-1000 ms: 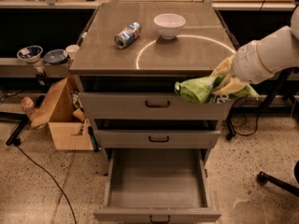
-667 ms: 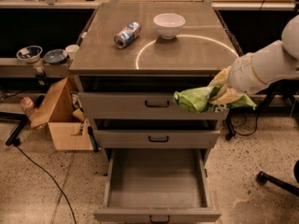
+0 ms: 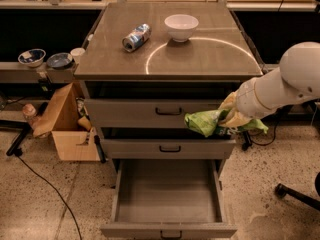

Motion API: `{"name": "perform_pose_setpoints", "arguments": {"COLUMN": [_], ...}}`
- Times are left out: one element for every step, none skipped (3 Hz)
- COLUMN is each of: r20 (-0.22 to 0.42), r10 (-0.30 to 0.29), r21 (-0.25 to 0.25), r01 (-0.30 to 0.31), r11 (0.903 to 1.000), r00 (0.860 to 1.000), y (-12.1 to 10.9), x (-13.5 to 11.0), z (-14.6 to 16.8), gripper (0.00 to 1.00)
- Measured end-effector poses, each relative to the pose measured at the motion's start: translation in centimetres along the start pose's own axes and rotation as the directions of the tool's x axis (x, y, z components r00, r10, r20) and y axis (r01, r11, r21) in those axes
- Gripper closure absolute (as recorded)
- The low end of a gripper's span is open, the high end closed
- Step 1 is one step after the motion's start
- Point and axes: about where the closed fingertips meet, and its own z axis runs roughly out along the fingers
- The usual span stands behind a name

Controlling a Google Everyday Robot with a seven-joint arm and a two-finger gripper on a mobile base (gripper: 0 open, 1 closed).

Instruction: Place green rice chip bag into bottom drawer

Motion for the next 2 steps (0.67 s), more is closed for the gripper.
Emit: {"name": "perform_pose_setpoints", "arguments": {"r20": [0.001,-0.002], "r10": [-0.002,-0.005], "r21": [-0.01,-0.031], "r01": [0.002,0.005], "r11": [0.9999,0.9995], "r00": [1.0,1.0], "y": [0.9,1.9], "x": [-0.2,-0.2], "z": [1.7,3.5], "gripper": [1.0,1.0]}}
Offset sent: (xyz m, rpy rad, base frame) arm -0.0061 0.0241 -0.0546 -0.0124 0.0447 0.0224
